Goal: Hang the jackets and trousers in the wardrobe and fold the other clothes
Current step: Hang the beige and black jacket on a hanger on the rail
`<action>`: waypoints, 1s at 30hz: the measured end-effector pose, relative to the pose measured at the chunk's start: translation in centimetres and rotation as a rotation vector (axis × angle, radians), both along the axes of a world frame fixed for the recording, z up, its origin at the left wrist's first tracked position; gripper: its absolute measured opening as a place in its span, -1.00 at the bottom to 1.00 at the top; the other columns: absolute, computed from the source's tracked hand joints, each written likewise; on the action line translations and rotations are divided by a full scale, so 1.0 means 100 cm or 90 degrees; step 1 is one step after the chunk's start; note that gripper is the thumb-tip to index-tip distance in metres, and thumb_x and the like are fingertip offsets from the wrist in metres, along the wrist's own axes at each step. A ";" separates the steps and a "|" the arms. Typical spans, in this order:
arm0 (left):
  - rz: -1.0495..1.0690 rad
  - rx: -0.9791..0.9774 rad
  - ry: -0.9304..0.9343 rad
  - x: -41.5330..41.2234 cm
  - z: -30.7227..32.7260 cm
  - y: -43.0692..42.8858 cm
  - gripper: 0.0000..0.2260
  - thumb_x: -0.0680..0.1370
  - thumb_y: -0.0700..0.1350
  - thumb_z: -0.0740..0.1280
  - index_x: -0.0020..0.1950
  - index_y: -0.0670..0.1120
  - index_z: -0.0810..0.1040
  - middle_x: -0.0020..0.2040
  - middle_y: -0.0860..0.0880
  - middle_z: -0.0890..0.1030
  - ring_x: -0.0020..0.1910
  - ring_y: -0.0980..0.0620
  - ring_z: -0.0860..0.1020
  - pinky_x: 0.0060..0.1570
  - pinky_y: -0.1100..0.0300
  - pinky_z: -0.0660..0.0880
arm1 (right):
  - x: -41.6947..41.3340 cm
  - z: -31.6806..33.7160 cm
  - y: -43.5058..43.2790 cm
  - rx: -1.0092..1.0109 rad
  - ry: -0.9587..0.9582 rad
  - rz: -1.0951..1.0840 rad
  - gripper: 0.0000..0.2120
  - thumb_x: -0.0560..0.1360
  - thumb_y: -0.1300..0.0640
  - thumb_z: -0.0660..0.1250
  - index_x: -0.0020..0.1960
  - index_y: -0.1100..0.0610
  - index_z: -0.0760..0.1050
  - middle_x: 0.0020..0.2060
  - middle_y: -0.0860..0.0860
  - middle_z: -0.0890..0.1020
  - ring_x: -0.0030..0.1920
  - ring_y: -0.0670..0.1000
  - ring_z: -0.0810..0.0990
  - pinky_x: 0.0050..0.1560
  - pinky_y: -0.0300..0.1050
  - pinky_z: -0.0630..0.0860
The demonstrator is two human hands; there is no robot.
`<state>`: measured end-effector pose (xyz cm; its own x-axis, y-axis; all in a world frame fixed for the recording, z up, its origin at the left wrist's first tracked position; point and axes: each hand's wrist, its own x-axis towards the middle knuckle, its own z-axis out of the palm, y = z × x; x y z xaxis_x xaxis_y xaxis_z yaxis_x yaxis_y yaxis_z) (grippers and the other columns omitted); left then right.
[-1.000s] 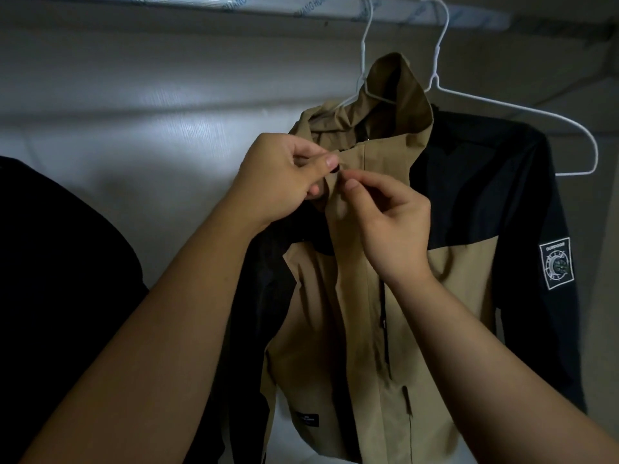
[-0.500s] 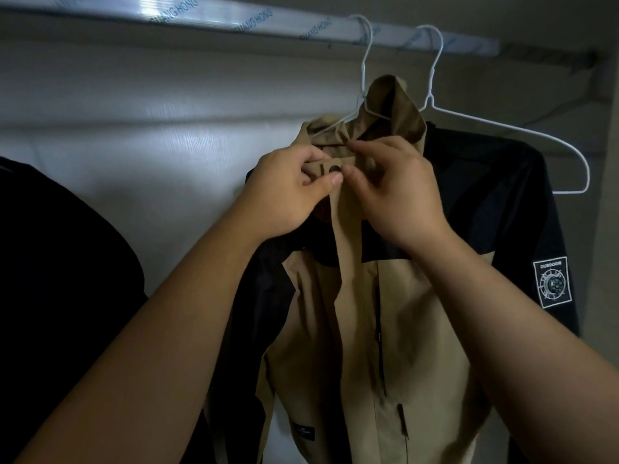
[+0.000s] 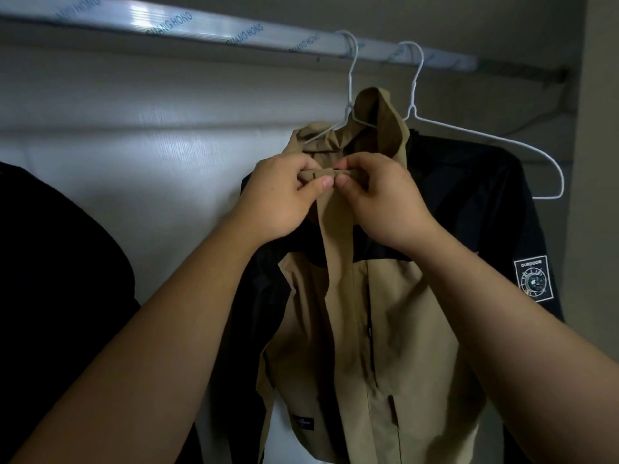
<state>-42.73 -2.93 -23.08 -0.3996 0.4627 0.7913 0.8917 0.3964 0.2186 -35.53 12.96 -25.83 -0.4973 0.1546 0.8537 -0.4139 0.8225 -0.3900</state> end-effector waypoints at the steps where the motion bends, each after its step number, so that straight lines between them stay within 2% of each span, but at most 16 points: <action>1: 0.003 -0.005 0.015 -0.001 -0.002 0.001 -0.88 0.61 0.03 0.34 0.02 0.01 0.62 -0.20 0.14 0.56 -0.20 0.16 0.54 -0.21 0.24 0.45 | 0.000 0.000 0.000 -0.008 -0.009 0.012 -0.88 0.64 0.05 0.30 0.16 -0.01 0.55 -0.03 -0.11 0.58 -0.04 -0.19 0.56 -0.09 -0.29 0.45; 4: 0.006 -0.013 0.053 -0.004 -0.005 0.005 -0.88 0.64 -0.01 0.31 0.04 -0.03 0.59 -0.15 0.16 0.51 -0.18 0.18 0.51 -0.22 0.32 0.38 | 0.002 0.001 -0.003 -0.017 -0.018 0.030 -0.86 0.65 0.07 0.28 0.15 0.03 0.57 -0.10 -0.10 0.62 -0.10 -0.18 0.58 -0.15 -0.29 0.44; 9: 0.017 0.008 0.083 -0.009 -0.007 0.005 -0.91 0.64 -0.02 0.31 0.07 0.01 0.58 -0.12 0.18 0.48 -0.18 0.26 0.47 -0.23 0.41 0.30 | 0.001 0.004 -0.007 -0.020 -0.010 0.016 -0.83 0.65 0.09 0.28 0.19 0.07 0.57 0.00 0.00 0.63 0.02 -0.05 0.59 0.01 -0.11 0.52; 15: 0.021 0.026 0.070 -0.008 -0.005 0.005 -0.96 0.61 -0.04 0.36 -0.01 0.06 0.59 -0.15 0.17 0.53 -0.18 0.22 0.50 -0.24 0.38 0.34 | -0.003 -0.001 -0.008 -0.023 -0.008 0.013 -0.86 0.65 0.07 0.28 0.16 0.04 0.57 -0.02 -0.05 0.60 0.01 -0.08 0.57 -0.01 -0.13 0.53; 18: 0.019 0.038 0.084 -0.004 -0.008 0.008 -0.95 0.62 -0.01 0.35 0.03 0.06 0.60 -0.12 0.17 0.52 -0.18 0.25 0.50 -0.25 0.43 0.33 | -0.002 -0.004 -0.008 -0.047 0.031 -0.011 -0.86 0.64 0.07 0.29 0.17 0.00 0.56 -0.02 -0.18 0.52 0.05 -0.16 0.51 0.01 -0.26 0.45; 20: 0.006 0.060 0.097 -0.002 -0.013 0.009 -0.86 0.62 0.00 0.35 0.13 0.02 0.61 -0.02 0.16 0.50 -0.17 0.28 0.49 -0.21 0.50 0.37 | 0.002 -0.008 -0.011 -0.071 0.061 -0.025 -0.82 0.63 0.07 0.31 0.22 0.00 0.55 0.03 -0.21 0.48 0.06 -0.22 0.48 0.06 -0.33 0.45; 22: -0.026 0.109 0.077 0.002 -0.020 0.009 -0.73 0.61 0.01 0.37 0.29 0.01 0.55 0.14 0.15 0.45 -0.14 0.28 0.51 -0.13 0.55 0.38 | 0.007 -0.013 -0.015 -0.087 0.096 -0.045 -0.71 0.61 0.07 0.34 0.32 0.03 0.53 0.18 -0.11 0.50 0.11 -0.23 0.48 0.13 -0.37 0.45; 24: -0.052 0.187 0.051 0.006 -0.032 0.010 -0.61 0.60 0.02 0.37 0.42 0.00 0.46 0.28 0.11 0.40 -0.11 0.24 0.55 -0.11 0.52 0.44 | 0.013 -0.021 -0.019 -0.090 0.147 -0.065 -0.63 0.60 0.07 0.36 0.39 0.04 0.49 0.29 -0.09 0.48 0.15 -0.25 0.47 0.14 -0.39 0.47; 27: -0.047 0.292 0.029 0.016 -0.057 0.017 -0.54 0.62 0.01 0.35 0.49 -0.05 0.36 0.50 0.00 0.27 -0.06 0.18 0.60 -0.04 0.38 0.53 | 0.024 -0.040 -0.019 -0.085 0.235 -0.097 -0.65 0.60 0.08 0.34 0.38 0.05 0.50 0.34 -0.10 0.45 0.05 -0.19 0.58 0.00 -0.27 0.58; 29: -0.037 0.325 0.036 0.023 -0.079 0.022 -0.47 0.61 -0.03 0.36 0.54 -0.05 0.28 0.60 -0.02 0.11 0.01 0.13 0.60 -0.03 0.34 0.56 | 0.028 -0.055 -0.016 -0.081 0.266 -0.107 -0.71 0.60 0.08 0.34 0.30 0.05 0.52 0.29 -0.11 0.44 -0.10 -0.17 0.60 -0.13 -0.29 0.58; 30: -0.034 0.329 0.043 0.026 -0.091 0.023 -0.45 0.61 -0.05 0.36 0.56 -0.05 0.25 0.61 -0.03 0.10 0.04 0.12 0.59 -0.04 0.33 0.57 | 0.029 -0.063 -0.016 -0.080 0.272 -0.104 -0.77 0.59 0.09 0.35 0.24 0.04 0.53 0.23 -0.10 0.45 -0.13 -0.18 0.58 -0.19 -0.30 0.56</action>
<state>-40.10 -0.61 -32.20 -0.3259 0.0228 0.9451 0.9266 0.2061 0.3146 -32.67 11.38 -32.18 -0.0659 0.3169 0.9462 -0.4285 0.8474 -0.3136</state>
